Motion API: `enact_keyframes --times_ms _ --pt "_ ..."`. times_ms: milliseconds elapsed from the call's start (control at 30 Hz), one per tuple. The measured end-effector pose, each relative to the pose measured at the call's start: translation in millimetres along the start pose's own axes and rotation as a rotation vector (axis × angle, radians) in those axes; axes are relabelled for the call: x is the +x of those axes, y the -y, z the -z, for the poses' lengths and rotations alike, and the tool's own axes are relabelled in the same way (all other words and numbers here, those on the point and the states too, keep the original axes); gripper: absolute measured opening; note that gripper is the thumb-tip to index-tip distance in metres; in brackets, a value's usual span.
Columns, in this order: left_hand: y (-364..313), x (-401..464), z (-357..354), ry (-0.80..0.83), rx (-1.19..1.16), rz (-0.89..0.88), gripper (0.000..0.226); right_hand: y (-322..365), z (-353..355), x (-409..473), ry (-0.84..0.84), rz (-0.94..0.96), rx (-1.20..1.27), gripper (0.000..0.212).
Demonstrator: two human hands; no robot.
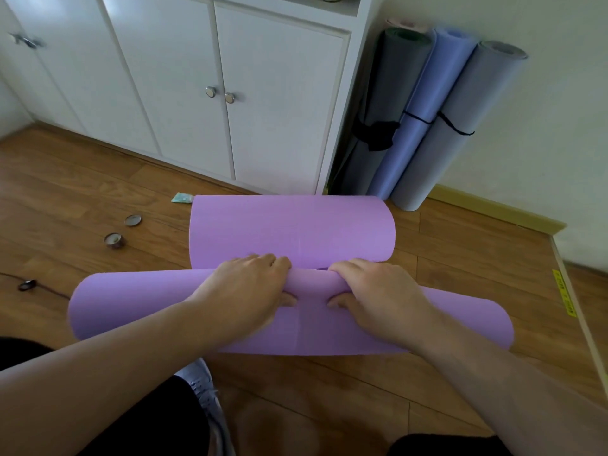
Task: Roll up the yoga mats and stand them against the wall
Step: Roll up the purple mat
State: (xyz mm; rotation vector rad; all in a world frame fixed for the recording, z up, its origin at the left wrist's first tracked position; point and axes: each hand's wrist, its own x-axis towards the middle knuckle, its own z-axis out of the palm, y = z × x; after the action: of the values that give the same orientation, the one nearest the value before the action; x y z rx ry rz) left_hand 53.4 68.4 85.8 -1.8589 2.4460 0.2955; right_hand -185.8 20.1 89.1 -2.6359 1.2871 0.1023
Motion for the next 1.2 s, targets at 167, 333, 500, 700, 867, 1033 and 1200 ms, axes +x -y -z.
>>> enact_keyframes --times_ms 167,333,500,700,867,1033,1200 --pt "-4.9 -6.0 -4.7 0.097 0.074 -0.066 0.058 3.5 4.1 0.1 0.119 0.043 -0.011 0.022" --pt "-7.4 -4.0 -8.4 0.16 0.055 -0.026 0.047 9.0 12.0 0.8 0.206 0.05 -0.02 0.047" --pt "-1.8 -3.0 -4.6 0.25 0.041 -0.105 0.043 10.1 2.0 -2.2 0.236 0.029 -0.082 0.053" --pt "7.4 -0.9 -6.9 0.251 -0.08 -0.116 0.034 7.6 5.5 -6.4 0.157 0.07 -0.062 0.047" --pt "11.4 1.1 -8.9 0.261 -0.181 -0.075 0.035 8.4 -2.9 -4.3 0.121 0.067 -0.097 0.031" --pt "-7.2 -6.6 -11.4 0.172 0.015 -0.034 0.052 2.0 -3.7 -0.6 0.247 0.02 0.01 0.029" --pt "-17.6 -10.0 -26.5 0.142 -0.046 -0.03 0.039 3.6 0.1 0.6 0.28 0.003 0.042 0.026"
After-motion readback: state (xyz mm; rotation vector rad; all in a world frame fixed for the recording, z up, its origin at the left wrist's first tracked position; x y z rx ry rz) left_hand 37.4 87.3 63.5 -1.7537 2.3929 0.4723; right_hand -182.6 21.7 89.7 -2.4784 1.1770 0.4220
